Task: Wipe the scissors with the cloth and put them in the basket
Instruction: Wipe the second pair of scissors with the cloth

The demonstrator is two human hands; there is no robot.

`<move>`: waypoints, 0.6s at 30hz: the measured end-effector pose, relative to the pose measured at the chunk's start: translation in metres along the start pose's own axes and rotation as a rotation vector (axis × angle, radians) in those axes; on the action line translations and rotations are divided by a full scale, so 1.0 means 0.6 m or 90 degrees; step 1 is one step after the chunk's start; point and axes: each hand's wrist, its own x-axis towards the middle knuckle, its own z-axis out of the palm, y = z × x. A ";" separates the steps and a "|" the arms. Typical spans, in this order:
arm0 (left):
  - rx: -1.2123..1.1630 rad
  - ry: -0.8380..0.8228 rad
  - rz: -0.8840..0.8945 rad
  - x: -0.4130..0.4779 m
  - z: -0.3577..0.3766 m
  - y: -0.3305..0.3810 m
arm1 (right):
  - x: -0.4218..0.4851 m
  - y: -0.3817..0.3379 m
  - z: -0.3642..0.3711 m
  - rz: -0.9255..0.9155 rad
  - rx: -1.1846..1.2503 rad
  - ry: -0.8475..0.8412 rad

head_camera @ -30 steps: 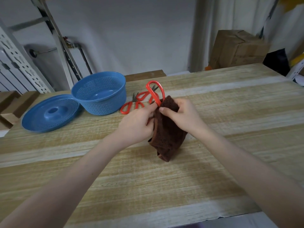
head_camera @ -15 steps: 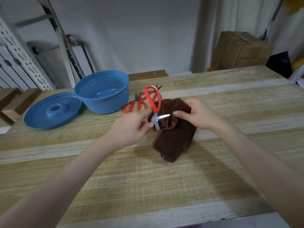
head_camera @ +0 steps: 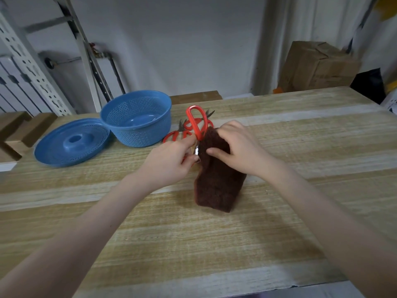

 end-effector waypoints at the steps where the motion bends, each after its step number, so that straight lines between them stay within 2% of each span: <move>1: 0.002 0.003 0.001 0.000 0.000 -0.001 | 0.001 -0.003 -0.001 -0.016 0.002 0.012; 5: -0.018 -0.012 0.004 -0.004 -0.004 -0.008 | 0.000 -0.001 0.009 -0.015 0.003 -0.025; 8: -0.067 -0.034 0.026 -0.005 -0.011 -0.011 | -0.007 0.011 0.012 -0.014 0.115 0.007; 11: -0.105 -0.040 0.027 -0.004 -0.012 -0.009 | -0.010 0.014 0.008 0.057 0.231 -0.014; 13: -0.145 -0.041 0.008 -0.008 -0.014 -0.012 | -0.014 0.022 0.003 0.148 0.323 -0.034; 16: -0.194 -0.021 -0.028 -0.013 -0.024 -0.026 | -0.015 0.048 -0.022 0.292 0.484 0.083; 18: -0.174 -0.003 -0.023 -0.013 -0.029 -0.033 | -0.012 0.059 -0.038 0.314 0.500 0.131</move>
